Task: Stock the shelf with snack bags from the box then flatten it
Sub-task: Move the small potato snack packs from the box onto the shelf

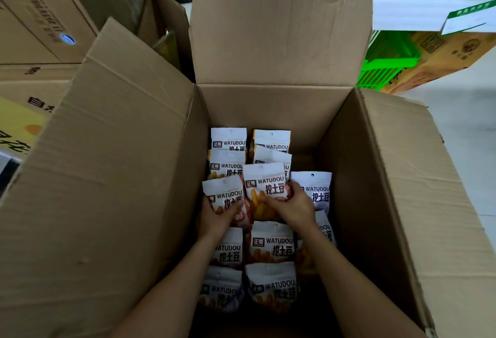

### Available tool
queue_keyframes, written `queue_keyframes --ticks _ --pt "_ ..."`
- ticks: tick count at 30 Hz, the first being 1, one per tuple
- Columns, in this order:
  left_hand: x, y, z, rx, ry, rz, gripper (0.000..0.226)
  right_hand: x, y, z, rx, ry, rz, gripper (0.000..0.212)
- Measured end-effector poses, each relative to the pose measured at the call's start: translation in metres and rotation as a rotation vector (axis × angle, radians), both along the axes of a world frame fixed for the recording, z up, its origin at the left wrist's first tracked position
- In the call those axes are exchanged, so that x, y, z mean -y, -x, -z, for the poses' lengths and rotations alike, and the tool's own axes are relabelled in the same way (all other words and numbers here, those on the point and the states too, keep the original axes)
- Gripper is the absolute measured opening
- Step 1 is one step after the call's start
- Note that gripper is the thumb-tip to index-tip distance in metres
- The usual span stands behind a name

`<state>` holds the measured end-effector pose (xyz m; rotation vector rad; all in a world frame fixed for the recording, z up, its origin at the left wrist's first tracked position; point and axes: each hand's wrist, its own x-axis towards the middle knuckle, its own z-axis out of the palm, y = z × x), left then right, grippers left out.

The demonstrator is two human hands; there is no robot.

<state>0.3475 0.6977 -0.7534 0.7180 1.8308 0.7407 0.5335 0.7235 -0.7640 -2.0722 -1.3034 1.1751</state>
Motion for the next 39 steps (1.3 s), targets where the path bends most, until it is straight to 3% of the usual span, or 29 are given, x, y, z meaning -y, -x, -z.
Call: queue_keyframes --ticks 6,18,21,25,28,32,36,39 --pt "-0.004 -0.001 -0.015 0.006 -0.103 0.029 0.064 -0.014 -0.003 -0.026 -0.259 -0.069 0.123 0.029" --pt "-0.004 0.0 -0.077 0.036 -0.19 0.211 0.044 -0.016 -0.019 -0.085 -0.46 -0.063 0.253 0.045" --pt "0.005 0.002 -0.095 0.1 -0.136 0.225 0.06 -0.009 -0.023 -0.102 -0.466 -0.028 0.262 0.049" --pt "0.017 0.003 -0.126 0.146 -0.074 0.226 0.089 0.008 -0.025 -0.128 -0.46 0.035 0.294 0.075" --pt "0.026 0.005 -0.149 0.143 -0.031 0.24 0.095 0.023 -0.024 -0.148 -0.465 0.057 0.312 0.082" --pt "0.041 0.008 -0.179 0.161 0.009 0.237 0.086 0.043 -0.02 -0.178 -0.469 0.078 0.342 0.066" --pt "0.057 0.011 -0.219 0.173 0.016 0.189 0.073 0.063 -0.015 -0.215 -0.455 0.082 0.363 0.071" --pt "0.069 0.016 -0.254 0.208 0.045 0.178 0.073 0.079 -0.011 -0.249 -0.463 0.09 0.376 0.062"
